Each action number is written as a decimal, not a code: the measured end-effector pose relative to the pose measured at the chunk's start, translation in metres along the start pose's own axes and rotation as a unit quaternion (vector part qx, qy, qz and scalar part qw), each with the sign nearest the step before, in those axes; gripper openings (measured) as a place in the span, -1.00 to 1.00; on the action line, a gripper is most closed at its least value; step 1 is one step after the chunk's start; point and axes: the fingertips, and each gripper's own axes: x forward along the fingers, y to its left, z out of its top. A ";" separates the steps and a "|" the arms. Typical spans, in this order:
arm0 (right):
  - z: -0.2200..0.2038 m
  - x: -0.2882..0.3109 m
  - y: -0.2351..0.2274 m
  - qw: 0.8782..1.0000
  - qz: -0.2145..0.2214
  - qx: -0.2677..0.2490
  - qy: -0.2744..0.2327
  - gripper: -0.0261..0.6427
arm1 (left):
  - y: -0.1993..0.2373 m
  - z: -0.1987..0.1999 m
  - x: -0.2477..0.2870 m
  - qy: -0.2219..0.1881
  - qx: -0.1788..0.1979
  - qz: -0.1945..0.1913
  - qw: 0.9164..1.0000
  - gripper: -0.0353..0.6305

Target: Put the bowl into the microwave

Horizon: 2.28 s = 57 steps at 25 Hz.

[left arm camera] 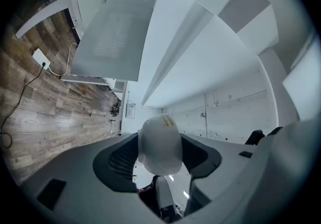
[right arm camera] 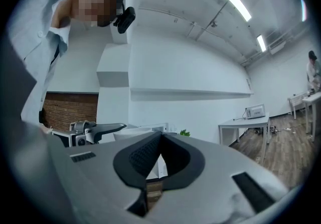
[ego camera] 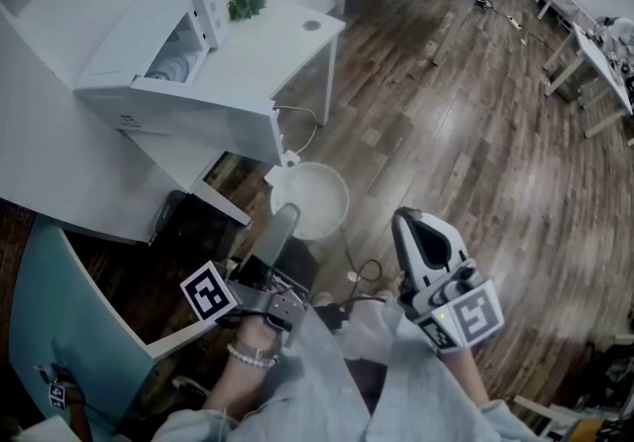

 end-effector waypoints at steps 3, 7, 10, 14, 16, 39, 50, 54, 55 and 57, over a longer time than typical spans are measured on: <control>-0.001 -0.002 -0.001 1.000 -0.008 0.003 0.001 -0.93 | 0.002 0.001 0.001 0.004 0.001 0.002 1.000 -0.15; -0.004 -0.011 -0.010 1.000 -0.019 0.002 0.005 -0.93 | 0.003 -0.005 0.006 0.006 -0.004 0.001 1.000 -0.15; -0.006 -0.012 -0.021 1.000 -0.025 0.015 0.005 -0.93 | 0.005 -0.007 0.013 0.006 -0.002 0.000 1.000 -0.15; -0.005 -0.014 -0.038 1.000 -0.020 0.019 0.003 -0.93 | 0.008 -0.015 0.026 0.001 0.001 0.001 1.000 -0.15; -0.001 -0.015 -0.046 1.000 -0.013 0.021 -0.007 -0.93 | 0.009 -0.020 0.034 -0.002 0.002 0.002 1.000 -0.15; 0.016 -0.034 -0.181 0.997 0.053 0.053 -0.026 -0.93 | 0.019 -0.081 0.122 -0.089 0.026 -0.013 0.996 -0.15; 0.017 -0.056 -0.242 0.994 0.033 0.083 -0.056 -0.93 | 0.028 -0.104 0.152 -0.103 0.038 -0.017 0.994 -0.15; 0.018 -0.062 -0.254 0.995 0.030 0.080 -0.057 -0.93 | 0.027 -0.110 0.161 -0.105 0.042 -0.019 0.993 -0.15; 0.017 -0.063 -0.256 0.995 0.028 0.084 -0.056 -0.93 | 0.027 -0.111 0.163 -0.105 0.043 -0.019 0.993 -0.15; 0.016 -0.065 -0.259 0.994 0.027 0.088 -0.055 -0.93 | 0.027 -0.112 0.165 -0.106 0.043 -0.021 0.993 -0.15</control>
